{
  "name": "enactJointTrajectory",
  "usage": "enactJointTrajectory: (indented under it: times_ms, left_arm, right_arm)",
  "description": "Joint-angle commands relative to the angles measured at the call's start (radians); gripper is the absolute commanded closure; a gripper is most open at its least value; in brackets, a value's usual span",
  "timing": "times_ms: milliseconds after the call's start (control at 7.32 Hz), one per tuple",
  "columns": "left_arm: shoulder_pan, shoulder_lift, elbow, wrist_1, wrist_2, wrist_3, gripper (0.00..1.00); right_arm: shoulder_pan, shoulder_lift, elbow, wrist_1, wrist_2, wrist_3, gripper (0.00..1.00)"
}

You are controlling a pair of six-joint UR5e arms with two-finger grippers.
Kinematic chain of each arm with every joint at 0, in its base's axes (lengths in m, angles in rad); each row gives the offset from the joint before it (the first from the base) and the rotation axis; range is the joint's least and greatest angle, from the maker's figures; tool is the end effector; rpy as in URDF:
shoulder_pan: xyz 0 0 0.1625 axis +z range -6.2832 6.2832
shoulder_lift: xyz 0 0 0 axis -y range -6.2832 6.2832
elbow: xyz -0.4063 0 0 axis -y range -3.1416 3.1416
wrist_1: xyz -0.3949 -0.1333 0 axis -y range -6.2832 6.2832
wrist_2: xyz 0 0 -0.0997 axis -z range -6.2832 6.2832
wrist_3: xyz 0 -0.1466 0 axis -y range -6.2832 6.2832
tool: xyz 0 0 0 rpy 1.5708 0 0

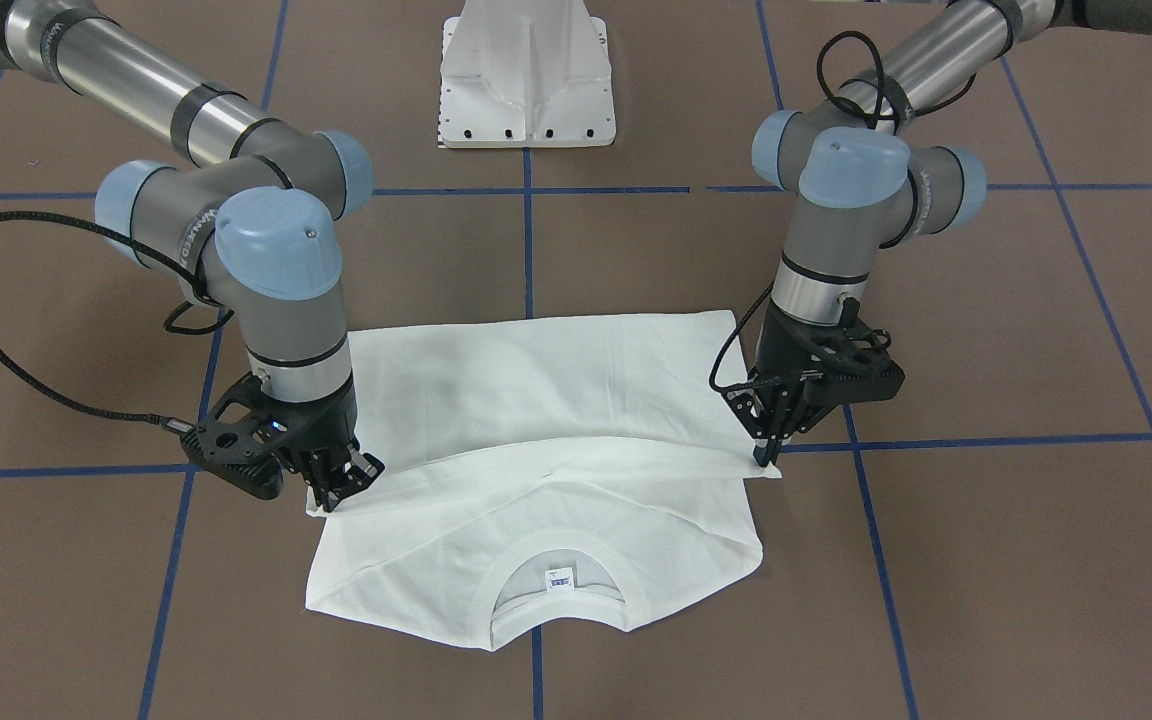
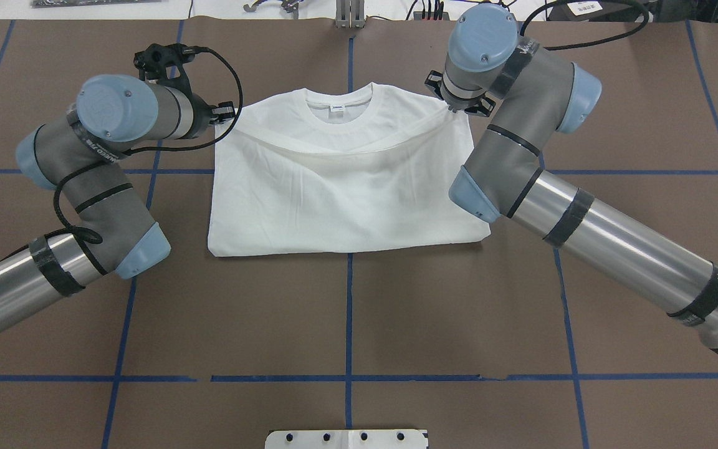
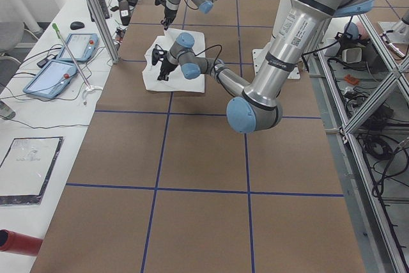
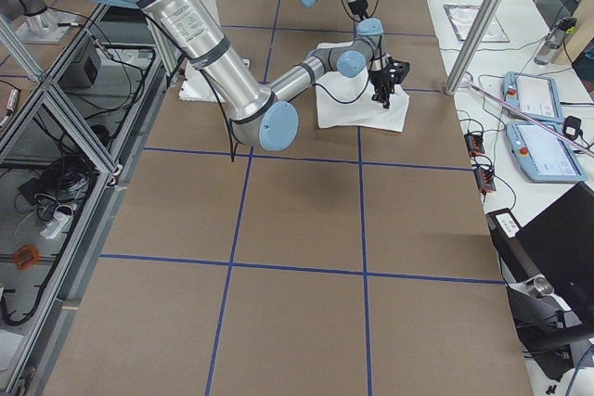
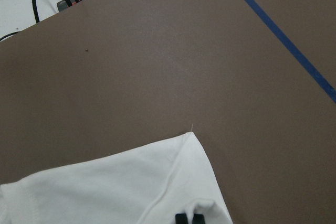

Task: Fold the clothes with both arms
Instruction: 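Lower the hem onto the collar edge and open both grippers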

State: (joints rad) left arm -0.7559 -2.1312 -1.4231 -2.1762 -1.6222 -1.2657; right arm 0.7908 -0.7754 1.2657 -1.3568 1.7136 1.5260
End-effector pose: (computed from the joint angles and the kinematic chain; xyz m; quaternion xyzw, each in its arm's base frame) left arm 0.4629 -0.6092 0.3403 0.2271 0.4316 -0.1829 0.8536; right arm -0.4886 -0.6538 0.3070 0.0784 -0.3416 0.3183 0.8808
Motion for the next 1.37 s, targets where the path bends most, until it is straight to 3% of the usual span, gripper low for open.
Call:
enactJointTrajectory:
  times_ms: [0, 1229]
  left_arm:
    - [-0.003, -0.038, 0.105, -0.063, 0.005, 0.002, 1.00]
    - [-0.005, -0.055, 0.145, -0.108, 0.010, 0.005, 1.00]
  right_arm:
    - [0.008, 0.030, -0.101, 0.045, -0.003, -0.003, 1.00]
    - [0.030, 0.022, -0.120, 0.048, -0.005, 0.003, 1.00]
